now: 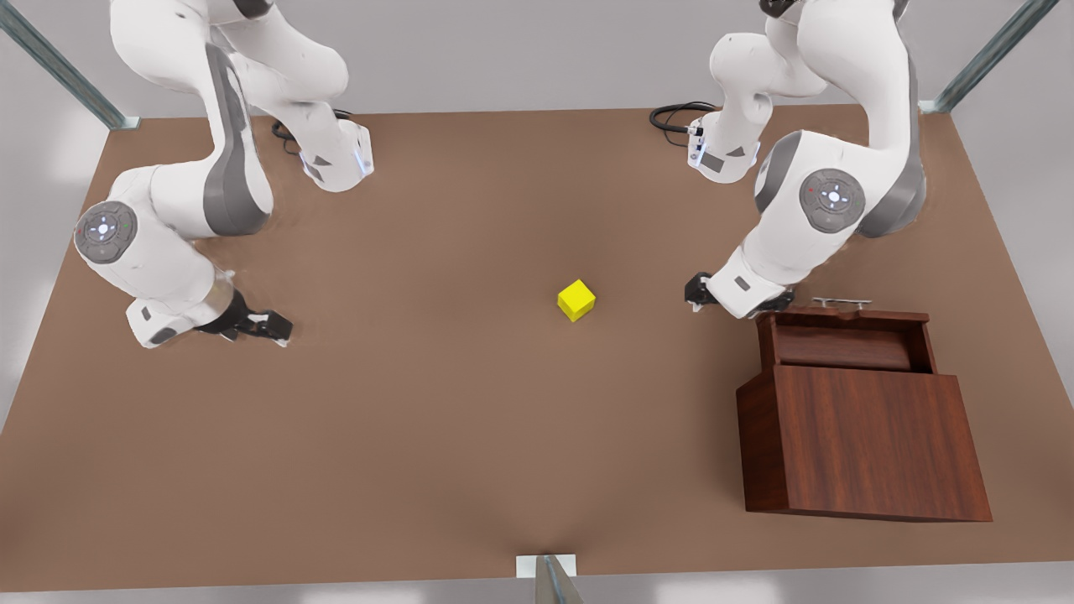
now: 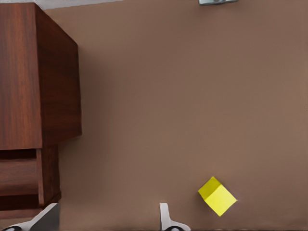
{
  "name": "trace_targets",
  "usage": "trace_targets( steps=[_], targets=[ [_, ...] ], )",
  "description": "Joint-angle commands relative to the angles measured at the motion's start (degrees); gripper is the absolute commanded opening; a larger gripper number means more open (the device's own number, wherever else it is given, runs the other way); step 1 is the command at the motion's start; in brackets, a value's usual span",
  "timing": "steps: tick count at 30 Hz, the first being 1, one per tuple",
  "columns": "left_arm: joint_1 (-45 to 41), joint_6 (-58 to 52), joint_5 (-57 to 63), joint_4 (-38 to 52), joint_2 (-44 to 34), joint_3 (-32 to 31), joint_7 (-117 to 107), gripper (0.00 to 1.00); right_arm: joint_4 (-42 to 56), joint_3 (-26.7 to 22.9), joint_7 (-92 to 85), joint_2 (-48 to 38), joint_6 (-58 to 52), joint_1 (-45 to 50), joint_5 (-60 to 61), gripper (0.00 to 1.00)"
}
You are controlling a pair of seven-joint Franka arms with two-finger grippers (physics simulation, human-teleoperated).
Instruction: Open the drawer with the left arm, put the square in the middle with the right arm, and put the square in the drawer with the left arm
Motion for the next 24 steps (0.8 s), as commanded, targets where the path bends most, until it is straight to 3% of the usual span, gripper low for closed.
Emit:
trace_targets(
  steps=[1, 3, 5, 11, 19, 24],
  targets=[
    [-0.3, 0.0, 1.8, 0.3, 0.4, 0.0, 0.6, 1.0, 0.3, 0.0, -0.6, 0.0, -0.4, 2.5, -1.7, 1.0],
    [-5.8, 0.4, 3.8, 0.4, 2.2, 0.0, 6.7, 1.0, 1.3, 0.6, -9.8, 0.7, -1.1, -1.3, -11.6, 1.0],
    [-9.3, 0.9, 4.4, 0.3, 4.3, -0.1, 13.0, 1.0, 1.0, 4.1, -9.7, 0.0, -1.8, -7.7, -10.4, 1.0],
    [-19.2, 13.4, 4.5, -7.9, 7.6, -0.2, 12.0, 1.0, 6.4, 3.6, -7.1, 1.4, -7.4, -8.9, -5.5, 1.0],
    [-23.5, 23.8, 4.8, -8.6, 15.4, -0.2, 12.0, 1.0, 11.5, 3.3, -7.0, 3.2, -9.0, -8.6, -5.2, 1.0],
    [-23.3, 33.7, 4.2, -12.8, 16.5, 0.0, 18.9, 1.0, 11.5, 3.4, -7.0, 3.2, -9.0, -8.4, -5.1, 1.0]
  ],
)
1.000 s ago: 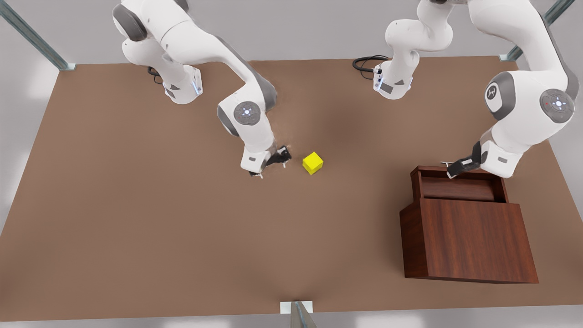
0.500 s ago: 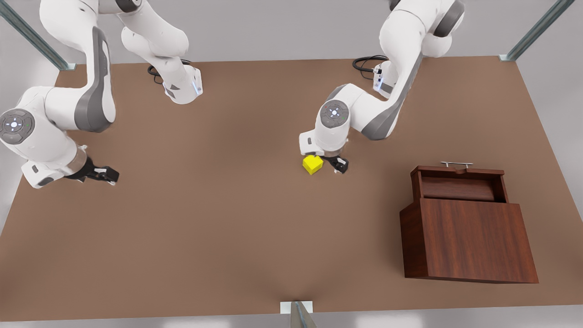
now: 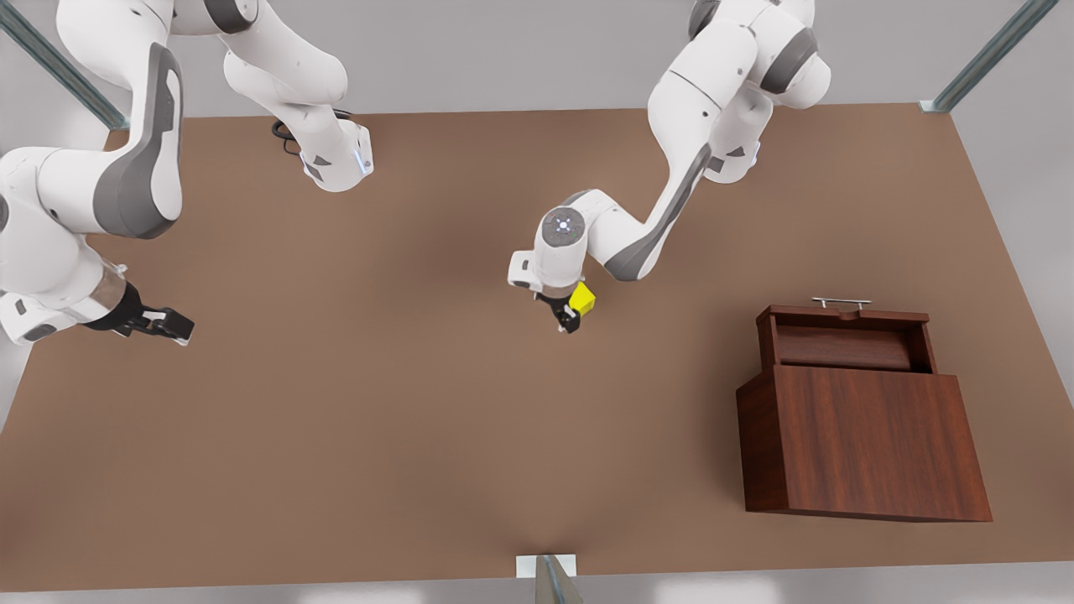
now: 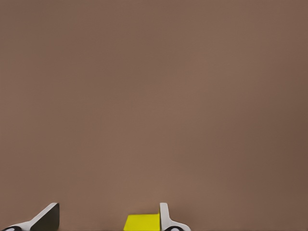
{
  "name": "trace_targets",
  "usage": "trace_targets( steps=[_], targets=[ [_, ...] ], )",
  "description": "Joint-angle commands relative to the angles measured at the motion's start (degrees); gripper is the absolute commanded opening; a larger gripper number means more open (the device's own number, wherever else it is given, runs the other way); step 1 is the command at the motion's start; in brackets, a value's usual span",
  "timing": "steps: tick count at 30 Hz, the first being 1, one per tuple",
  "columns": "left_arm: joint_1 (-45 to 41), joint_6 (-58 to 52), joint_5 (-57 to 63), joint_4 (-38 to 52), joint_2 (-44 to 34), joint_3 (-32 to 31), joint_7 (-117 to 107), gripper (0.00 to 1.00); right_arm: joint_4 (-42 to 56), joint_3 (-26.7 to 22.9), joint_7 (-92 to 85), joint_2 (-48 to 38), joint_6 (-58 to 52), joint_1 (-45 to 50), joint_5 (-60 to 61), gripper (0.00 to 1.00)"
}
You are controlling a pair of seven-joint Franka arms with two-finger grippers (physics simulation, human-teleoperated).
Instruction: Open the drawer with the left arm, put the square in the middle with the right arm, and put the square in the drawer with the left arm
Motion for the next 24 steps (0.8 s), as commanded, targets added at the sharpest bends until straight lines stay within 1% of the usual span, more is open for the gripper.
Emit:
trace_targets(
  steps=[1, 4, 8, 14, 15, 19, 24],
  targets=[
    [0.0, 0.0, -0.6, 0.0, 0.3, 0.0, 0.0, 1.0, 0.0, 0.0, 0.0, 0.0, 0.0, -0.1, 0.0, 1.0],
    [0.3, -0.9, -1.7, -0.1, 1.1, 0.1, 0.0, 1.0, 0.0, 0.0, 0.0, 0.2, 0.1, 0.3, -0.1, 1.0],
    [0.3, 1.8, -1.7, -9.3, -2.7, 0.3, 0.1, 1.0, 0.0, 0.1, 0.0, 0.2, 0.4, 0.2, 0.0, 1.0],
    [0.0, 2.0, -1.5, -10.0, -2.1, 0.2, 0.4, 1.0, 0.1, 0.1, 0.0, 0.2, 0.6, 0.2, 0.0, 1.0],
    [0.0, 3.4, -1.4, -11.9, -2.5, 0.2, 0.4, 1.0, 0.3, 0.1, 0.0, 0.3, 0.5, 0.3, 0.0, 1.0],
    [0.0, 6.4, -1.3, -14.5, -2.6, 0.2, 0.4, 1.0, 0.2, 0.1, 0.0, 0.3, 0.6, 0.3, 0.0, 1.0],
    [-0.2, 7.6, -1.0, -14.8, -1.1, 0.2, 0.4, 1.0, 0.2, 0.2, 0.0, 0.3, 0.6, 0.3, 0.0, 1.0]
  ],
)
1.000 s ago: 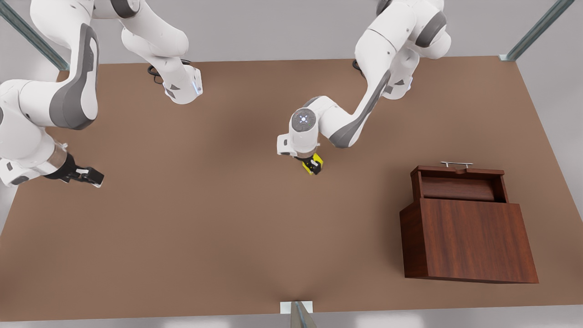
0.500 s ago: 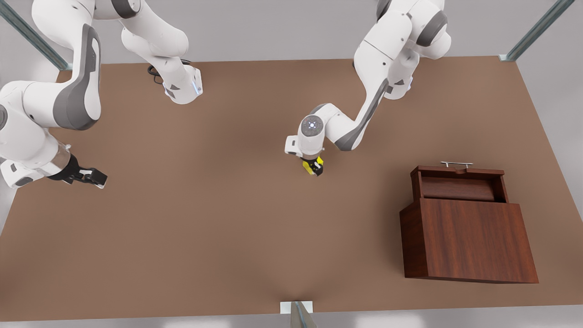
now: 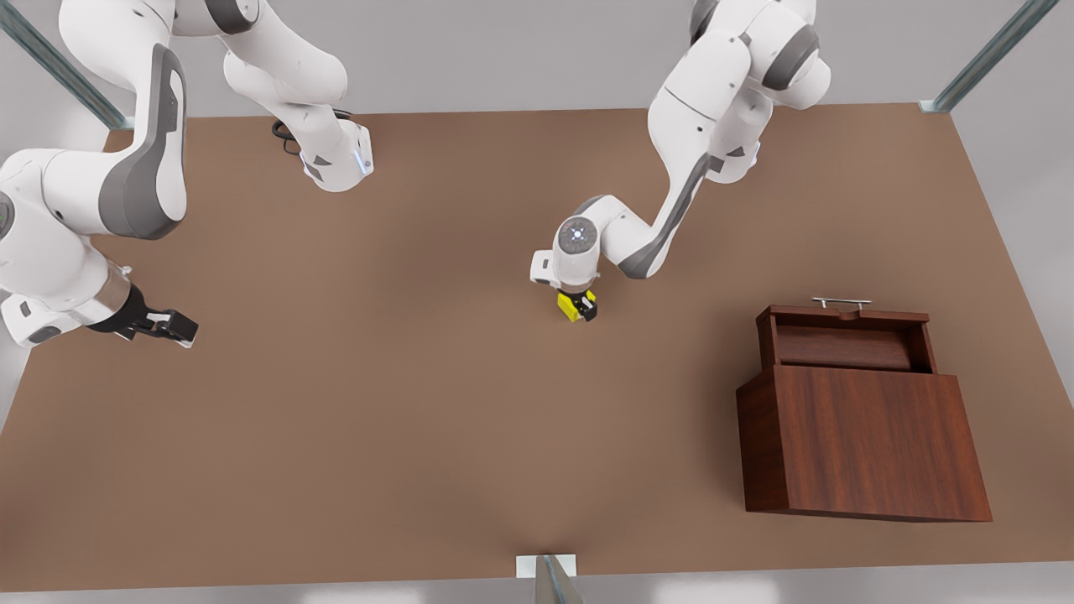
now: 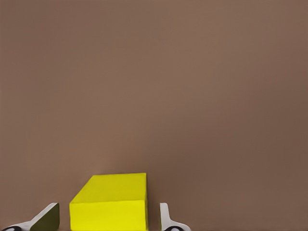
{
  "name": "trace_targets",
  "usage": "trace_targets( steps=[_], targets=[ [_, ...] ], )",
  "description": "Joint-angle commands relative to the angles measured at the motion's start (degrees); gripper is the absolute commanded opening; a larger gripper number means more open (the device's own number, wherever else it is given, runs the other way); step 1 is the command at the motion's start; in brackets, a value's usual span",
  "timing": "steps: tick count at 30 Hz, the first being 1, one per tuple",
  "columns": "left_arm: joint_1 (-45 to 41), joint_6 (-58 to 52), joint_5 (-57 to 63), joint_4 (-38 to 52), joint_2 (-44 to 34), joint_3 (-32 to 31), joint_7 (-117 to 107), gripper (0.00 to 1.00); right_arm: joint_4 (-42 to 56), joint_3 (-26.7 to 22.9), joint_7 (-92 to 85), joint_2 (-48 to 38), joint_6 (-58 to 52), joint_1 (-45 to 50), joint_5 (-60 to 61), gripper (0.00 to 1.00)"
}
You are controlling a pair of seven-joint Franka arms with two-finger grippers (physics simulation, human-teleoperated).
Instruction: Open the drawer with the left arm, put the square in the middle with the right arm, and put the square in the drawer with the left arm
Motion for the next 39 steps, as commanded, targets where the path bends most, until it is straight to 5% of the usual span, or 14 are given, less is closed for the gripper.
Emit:
trace_targets(
  steps=[1, 8, 11, 15, 30, 39],
  targets=[
    [0.0, 0.1, 0.2, 0.0, 0.1, 0.0, 0.1, 1.0, 0.0, 0.0, 0.0, 0.0, 0.0, 0.0, 0.0, 1.0],
    [-0.1, 2.3, 0.3, 0.1, 3.1, 0.0, 0.1, 1.0, 0.1, 0.0, -0.1, 0.3, 0.1, -0.7, 2.2, 1.0],
    [-0.1, 2.3, 0.3, 0.1, 3.0, 0.0, 0.1, 0.82, 1.0, -0.2, -0.9, 0.3, 0.2, -0.2, 2.2, 1.0],
    [-0.1, 1.7, 0.3, 0.1, 2.8, 0.0, 0.1, 0.72, 0.9, -0.2, -0.8, 0.3, 0.2, -0.5, 3.3, 1.0],
    [-0.1, 0.3, 0.2, 0.8, 1.9, 0.0, 0.1, 0.71, 1.0, -0.1, -0.4, 0.6, 0.2, -0.4, 3.3, 1.0],
    [0.3, -11.4, -0.7, 3.7, -7.1, 2.1, 0.2, 0.7, 1.0, -0.1, -0.2, 0.7, 0.3, -0.4, 3.3, 1.0]
  ],
)
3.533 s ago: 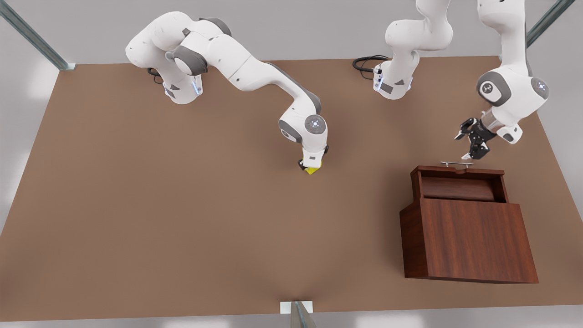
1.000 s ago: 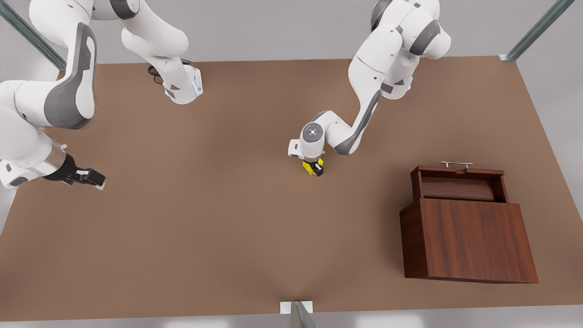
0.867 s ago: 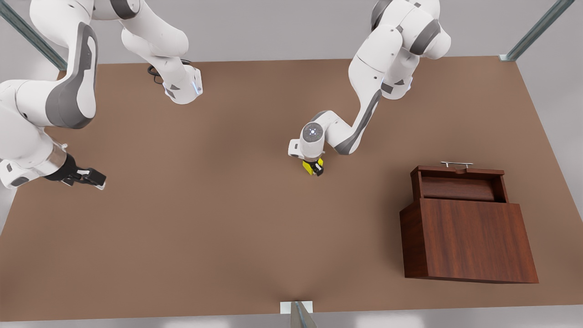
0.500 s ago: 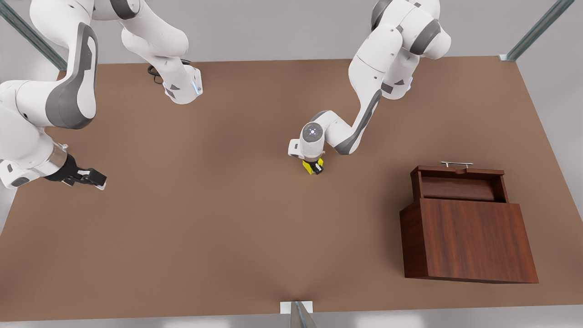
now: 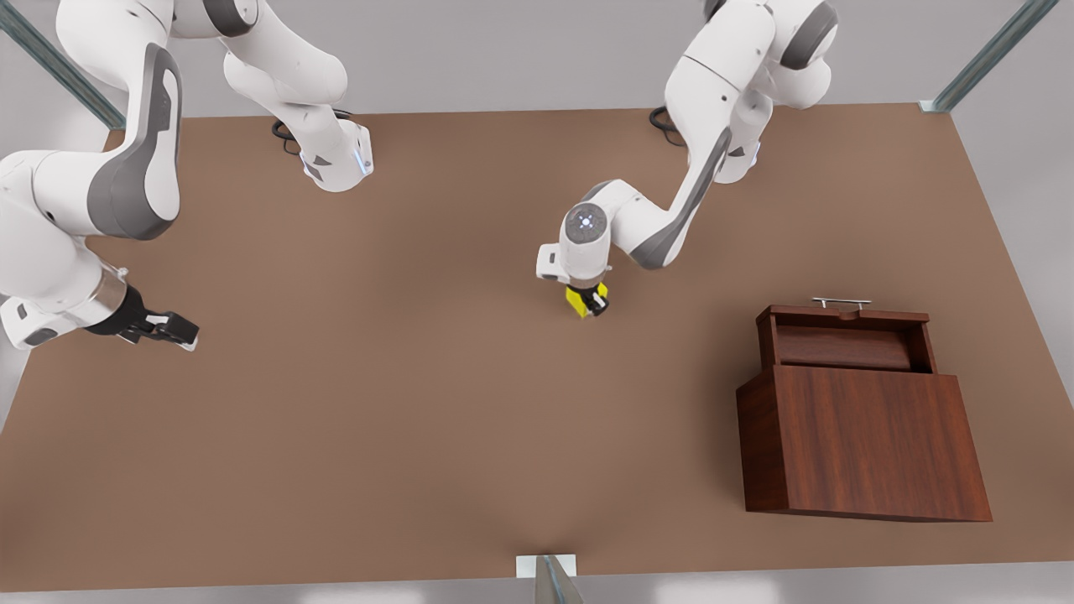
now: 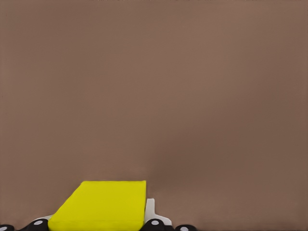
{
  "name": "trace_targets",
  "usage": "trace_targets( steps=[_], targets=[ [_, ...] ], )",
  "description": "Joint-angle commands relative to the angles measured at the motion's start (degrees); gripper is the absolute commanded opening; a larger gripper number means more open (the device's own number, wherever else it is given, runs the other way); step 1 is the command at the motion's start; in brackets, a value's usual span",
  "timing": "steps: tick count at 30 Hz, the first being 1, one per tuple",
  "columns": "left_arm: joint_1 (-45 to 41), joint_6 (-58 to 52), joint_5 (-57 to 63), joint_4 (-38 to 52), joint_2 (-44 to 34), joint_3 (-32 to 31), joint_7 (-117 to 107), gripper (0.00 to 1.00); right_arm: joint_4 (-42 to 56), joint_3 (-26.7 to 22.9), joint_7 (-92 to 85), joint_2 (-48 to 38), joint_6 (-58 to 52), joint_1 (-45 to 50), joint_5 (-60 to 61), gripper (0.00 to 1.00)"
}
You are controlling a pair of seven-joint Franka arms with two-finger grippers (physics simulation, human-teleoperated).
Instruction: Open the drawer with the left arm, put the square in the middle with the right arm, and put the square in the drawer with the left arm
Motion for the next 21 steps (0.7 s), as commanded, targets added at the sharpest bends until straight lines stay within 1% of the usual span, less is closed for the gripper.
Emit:
trace_targets(
  steps=[1, 4, 6, 10, 12, 14, 15, 18, 21],
  targets=[
    [0.0, -0.4, -1.2, 0.1, -0.5, 0.3, 0.1, 0.7, 0.0, 0.0, 0.0, 0.0, 0.0, 0.0, 0.0, 1.0],
    [0.1, -5.2, -1.4, 2.0, -2.1, 1.5, 0.2, 0.7, 0.0, -0.1, 0.0, 0.0, 0.0, 0.0, 0.0, 1.0],
    [0.2, -8.0, -4.3, 3.4, -3.0, 5.2, 5.6, 0.7, 0.0, 0.0, 0.0, 0.0, 0.0, 0.0, 0.0, 1.0],
    [0.2, -12.3, -4.4, 3.3, -5.2, 13.4, 17.4, 0.7, 0.0, 0.0, 0.0, 0.1, 0.0, 0.1, 0.0, 1.0],
    [0.1, -15.6, -4.3, 3.2, -7.2, 16.3, 23.0, 0.7, 0.0, 0.0, 0.0, 0.2, 0.0, 0.1, 0.0, 1.0],
    [0.0, -17.2, -4.3, 3.3, -8.3, 20.0, 32.7, 0.7, 0.4, 0.0, 0.0, 0.5, 0.1, 0.2, 0.0, 1.0],
    [0.0, -17.8, -4.3, 3.3, -8.8, 21.0, 35.4, 0.7, 1.8, 0.0, 0.0, 1.4, 0.0, 0.2, 0.1, 1.0],
    [0.0, -18.1, -4.2, 3.4, -9.9, 25.0, 44.4, 0.7, 1.9, 0.1, 0.1, 1.5, 0.0, 0.2, 0.1, 1.0],
    [0.1, -17.8, -4.1, 4.7, -9.5, 27.4, 52.8, 0.71, 1.9, 0.1, 0.0, 1.2, 0.0, 0.0, 0.2, 1.0]
  ],
)
